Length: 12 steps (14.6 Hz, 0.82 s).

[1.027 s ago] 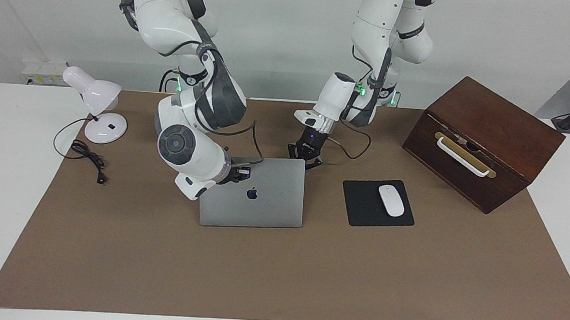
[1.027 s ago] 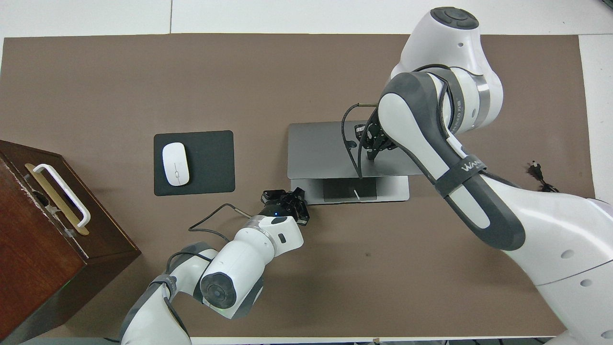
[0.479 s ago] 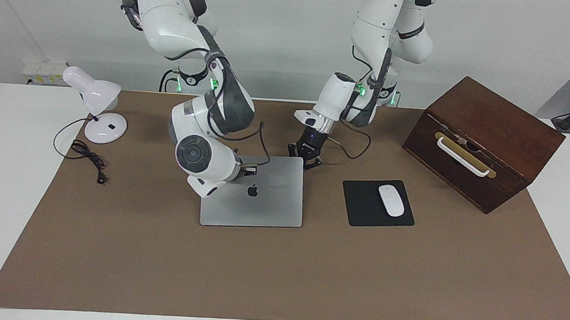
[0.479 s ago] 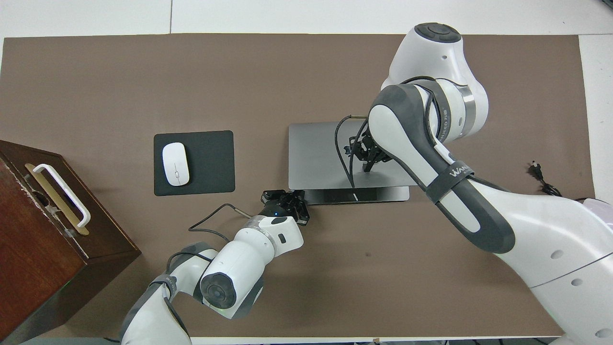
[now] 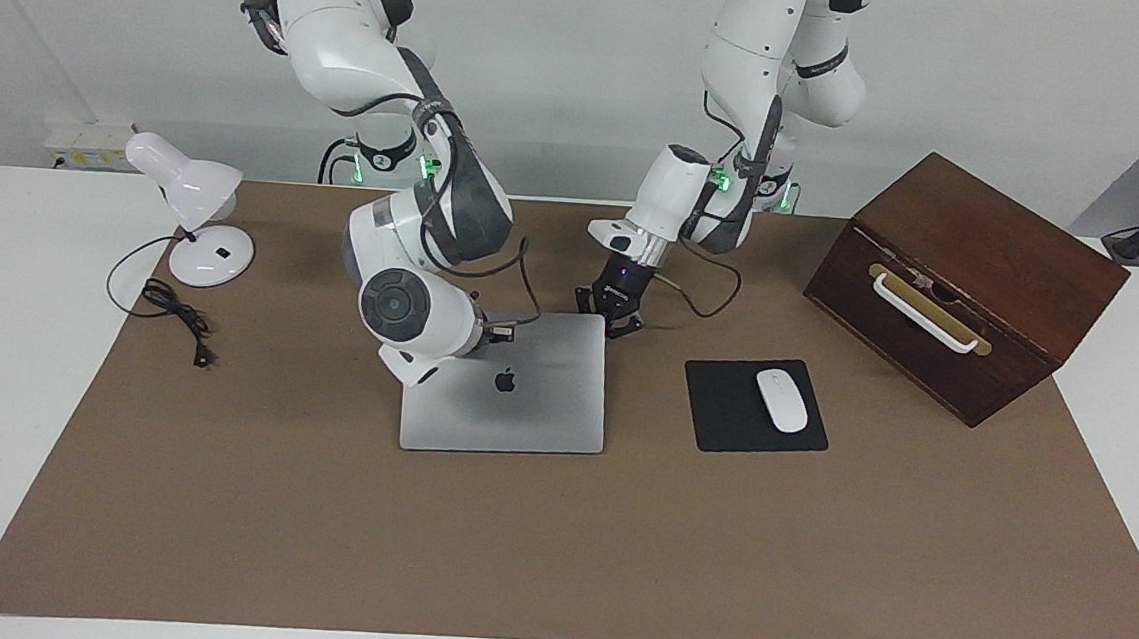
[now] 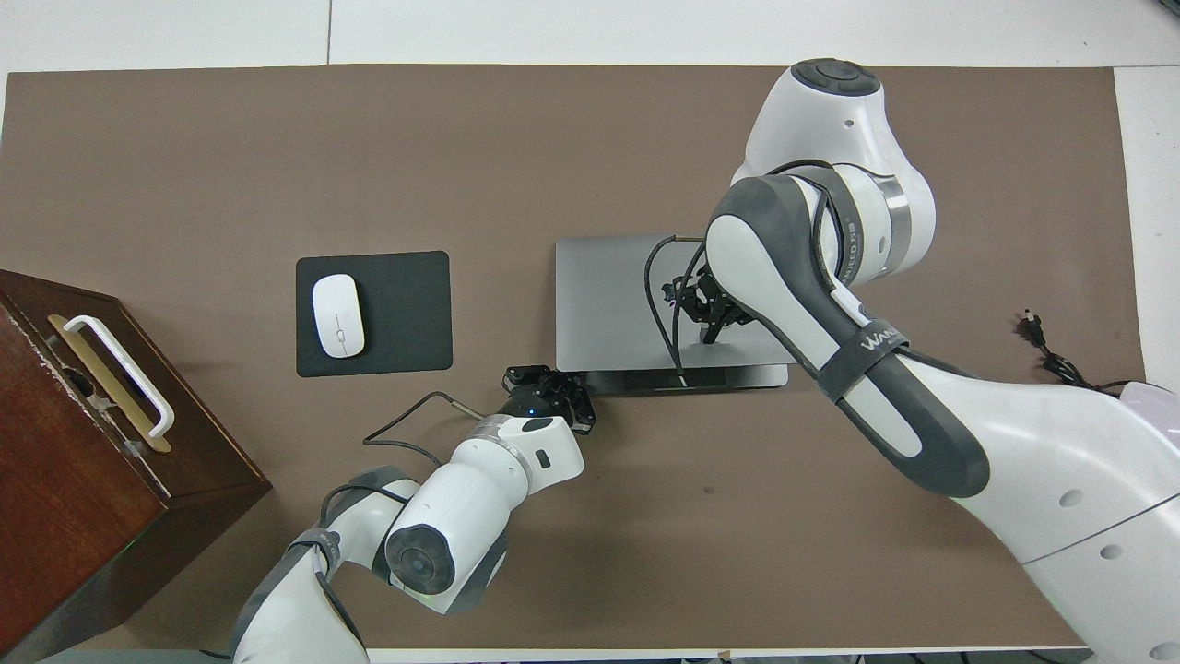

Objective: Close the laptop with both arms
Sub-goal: 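Push the laptop screen down toward the keyboard with the right gripper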

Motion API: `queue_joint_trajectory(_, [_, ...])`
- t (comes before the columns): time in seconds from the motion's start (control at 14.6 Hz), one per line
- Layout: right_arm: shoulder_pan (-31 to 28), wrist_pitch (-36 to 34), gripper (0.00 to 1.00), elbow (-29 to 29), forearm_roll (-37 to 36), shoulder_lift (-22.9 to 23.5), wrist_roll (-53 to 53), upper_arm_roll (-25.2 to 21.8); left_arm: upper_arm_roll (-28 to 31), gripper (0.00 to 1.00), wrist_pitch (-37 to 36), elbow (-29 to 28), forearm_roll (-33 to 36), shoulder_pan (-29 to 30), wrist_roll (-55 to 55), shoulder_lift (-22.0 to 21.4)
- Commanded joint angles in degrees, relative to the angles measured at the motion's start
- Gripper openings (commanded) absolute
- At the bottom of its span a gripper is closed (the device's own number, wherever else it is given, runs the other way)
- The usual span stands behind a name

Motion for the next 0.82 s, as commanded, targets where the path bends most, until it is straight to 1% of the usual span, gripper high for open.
queue_joint_trajectory(0.0, [-1.07, -0.25, 0.0, -3.41, 1.52, -2.24, 1.24, 0.78, 0.69, 0.0, 0.1, -0.17, -0.48, 1.2, 1.88, 4.35])
queue_joint_trajectory(0.75, [-1.07, -0.42, 0.0, -6.57, 1.44, -3.9, 1.68, 0.87, 0.69, 0.0, 0.1, -0.17, -0.48, 1.2, 1.88, 4.35])
